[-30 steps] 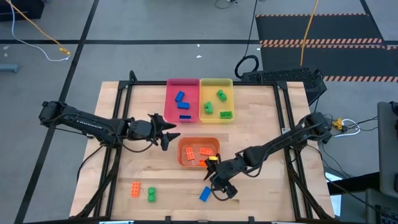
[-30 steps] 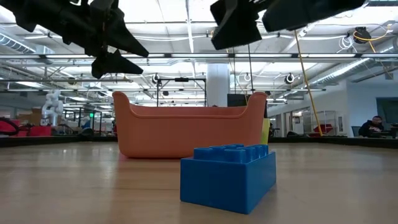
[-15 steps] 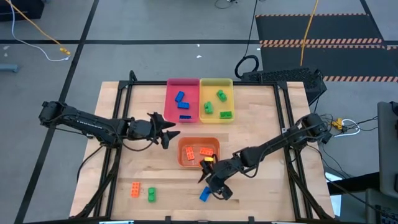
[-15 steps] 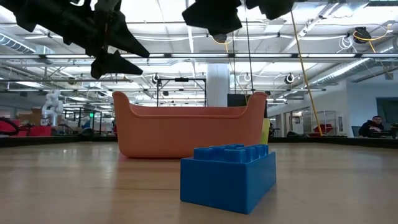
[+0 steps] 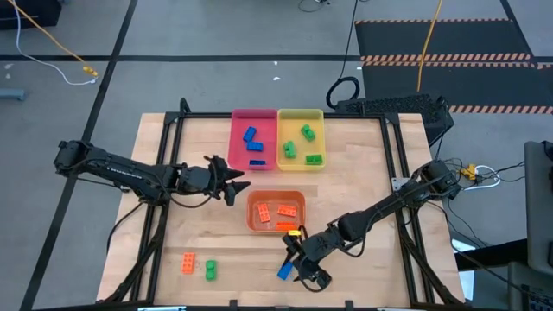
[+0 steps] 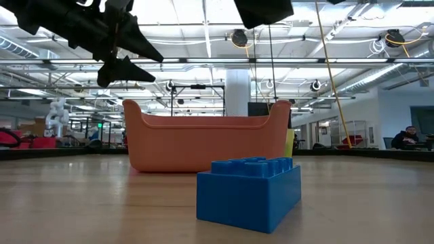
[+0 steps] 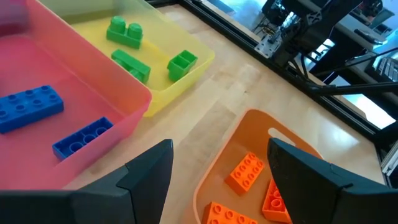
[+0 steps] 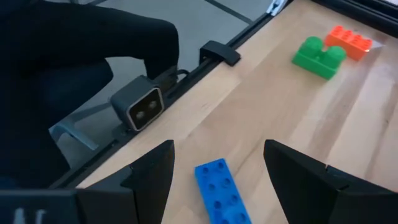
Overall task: Sort & place blocks by color
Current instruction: Put the blue game piece into the red bin
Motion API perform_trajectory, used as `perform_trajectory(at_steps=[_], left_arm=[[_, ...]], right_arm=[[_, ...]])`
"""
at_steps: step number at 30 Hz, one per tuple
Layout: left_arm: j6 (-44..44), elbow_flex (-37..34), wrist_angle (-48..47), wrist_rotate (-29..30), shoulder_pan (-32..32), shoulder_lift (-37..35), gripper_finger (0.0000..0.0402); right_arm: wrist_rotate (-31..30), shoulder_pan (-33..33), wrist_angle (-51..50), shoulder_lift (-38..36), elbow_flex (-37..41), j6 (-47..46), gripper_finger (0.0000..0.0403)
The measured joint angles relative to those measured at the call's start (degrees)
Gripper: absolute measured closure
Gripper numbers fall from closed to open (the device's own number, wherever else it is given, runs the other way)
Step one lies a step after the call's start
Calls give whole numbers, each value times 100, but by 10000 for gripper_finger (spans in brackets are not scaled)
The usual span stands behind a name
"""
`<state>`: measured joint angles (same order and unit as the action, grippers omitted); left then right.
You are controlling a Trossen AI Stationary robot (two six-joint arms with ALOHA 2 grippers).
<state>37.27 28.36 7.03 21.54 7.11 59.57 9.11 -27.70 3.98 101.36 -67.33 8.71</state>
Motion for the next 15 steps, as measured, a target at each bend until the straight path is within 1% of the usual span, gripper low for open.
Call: perform_trajectory(at_steps=[6, 15], left_arm=[[56, 0, -2, 0, 4, 0, 142], [80, 0, -67, -5, 4, 0, 142]], right_arm=[[-162, -106, -150, 0, 2, -31, 161], [-158, -173, -105, 4, 211, -94, 161]])
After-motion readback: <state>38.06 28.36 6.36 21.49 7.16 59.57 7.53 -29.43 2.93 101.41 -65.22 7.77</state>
